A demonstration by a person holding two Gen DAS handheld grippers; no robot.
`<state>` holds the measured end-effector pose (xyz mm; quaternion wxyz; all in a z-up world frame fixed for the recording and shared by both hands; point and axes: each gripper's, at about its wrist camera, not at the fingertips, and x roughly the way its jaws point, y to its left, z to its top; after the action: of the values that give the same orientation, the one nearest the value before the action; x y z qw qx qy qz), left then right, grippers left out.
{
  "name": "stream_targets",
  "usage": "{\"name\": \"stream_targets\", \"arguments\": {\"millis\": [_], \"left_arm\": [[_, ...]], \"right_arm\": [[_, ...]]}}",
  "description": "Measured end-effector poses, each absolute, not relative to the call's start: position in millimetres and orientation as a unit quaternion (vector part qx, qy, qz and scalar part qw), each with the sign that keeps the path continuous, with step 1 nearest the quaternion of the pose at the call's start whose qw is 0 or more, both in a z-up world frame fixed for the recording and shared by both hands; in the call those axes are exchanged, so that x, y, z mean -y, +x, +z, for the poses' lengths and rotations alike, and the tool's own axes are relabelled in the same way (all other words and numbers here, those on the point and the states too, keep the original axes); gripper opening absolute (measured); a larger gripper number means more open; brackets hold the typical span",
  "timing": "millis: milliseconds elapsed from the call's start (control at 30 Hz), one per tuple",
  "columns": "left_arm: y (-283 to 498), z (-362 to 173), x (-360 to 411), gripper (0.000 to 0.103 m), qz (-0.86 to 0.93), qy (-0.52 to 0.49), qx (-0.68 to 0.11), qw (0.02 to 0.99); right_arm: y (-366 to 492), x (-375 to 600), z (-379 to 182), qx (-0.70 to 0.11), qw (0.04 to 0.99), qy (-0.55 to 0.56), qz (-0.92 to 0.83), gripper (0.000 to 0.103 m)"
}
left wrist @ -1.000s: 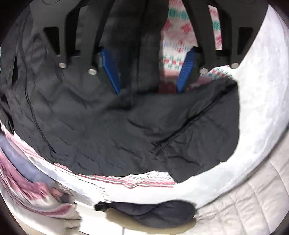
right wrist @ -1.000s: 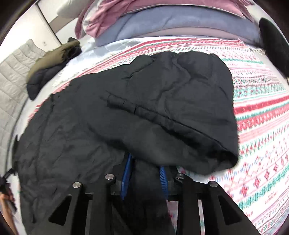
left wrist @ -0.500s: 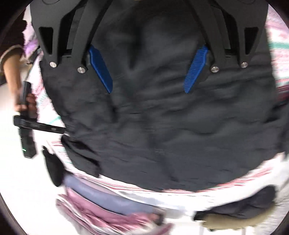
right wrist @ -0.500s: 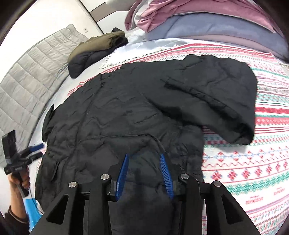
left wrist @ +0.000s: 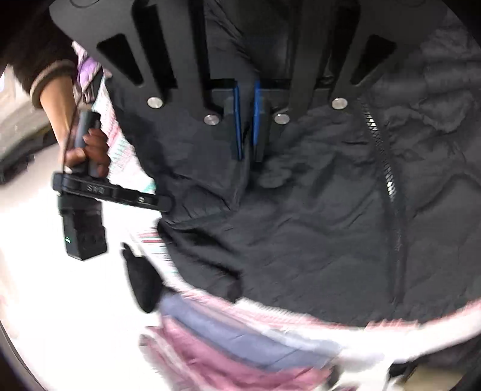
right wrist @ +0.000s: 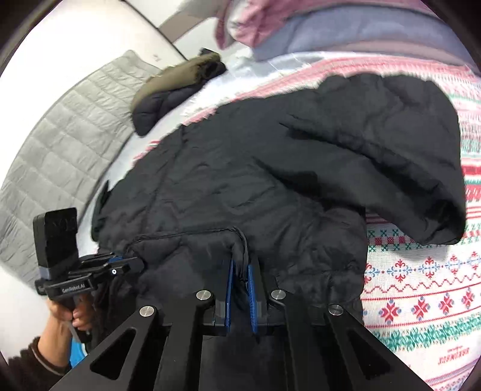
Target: Fold large clothes
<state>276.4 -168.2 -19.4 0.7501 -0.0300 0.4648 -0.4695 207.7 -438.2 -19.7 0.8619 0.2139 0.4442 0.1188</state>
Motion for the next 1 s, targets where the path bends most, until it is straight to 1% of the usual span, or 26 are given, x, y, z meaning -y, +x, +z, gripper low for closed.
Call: {"name": "stream_targets", "arguments": {"millis": [133,233,300,367,400,433,500,567,667,733,833,900,1000], "left_arm": [[237,-1,162,0.006,-0.509,0.022,-0.441,0.739],[203,-9,159,0.006,-0.514,0.089,-0.455,0.722],[187,-25,163,0.008,-0.496,0.142,-0.467,0.718],[182,-34,162,0.016,-0.489,0.16,-0.48,0.711],[181,-32,159,0.027,-0.496,0.148,-0.487,0.704],[181,-27,155,0.045,-0.501,0.129,-0.486,0.704],[184,-14,146,0.067,-0.501,0.094,-0.466,0.724],[192,-4,144,0.068,-0.498,0.064,-0.448,0.74],[204,-11,162,0.069,-0.47,0.051,-0.457,0.754],[205,-26,174,0.069,-0.432,0.084,-0.469,0.765],[197,-57,188,0.069,-0.389,0.159,-0.482,0.769],[184,-60,185,0.07,-0.386,0.187,-0.463,0.776],[169,-51,166,0.071,-0.377,0.209,-0.469,0.771]], "right_arm": [[174,432,6,-0.425,0.879,0.177,0.123,0.009],[146,430,9,-0.432,0.881,0.158,0.113,0.013],[133,431,5,-0.444,0.874,0.162,0.113,0.02],[118,435,4,-0.451,0.871,0.165,0.106,0.055],[112,437,7,-0.447,0.873,0.168,0.101,0.094],[107,439,11,-0.441,0.876,0.171,0.1,0.103],[104,436,24,-0.424,0.883,0.174,0.102,0.103],[108,428,33,-0.414,0.892,0.16,0.084,0.103],[127,404,25,-0.427,0.894,0.124,0.061,0.103],[141,390,9,-0.445,0.889,0.103,0.043,0.103],[155,375,-25,-0.48,0.876,0.036,-0.018,0.103],[152,370,-49,-0.502,0.862,-0.025,-0.06,0.103],[134,371,-55,-0.501,0.863,-0.034,-0.057,0.103]]}}
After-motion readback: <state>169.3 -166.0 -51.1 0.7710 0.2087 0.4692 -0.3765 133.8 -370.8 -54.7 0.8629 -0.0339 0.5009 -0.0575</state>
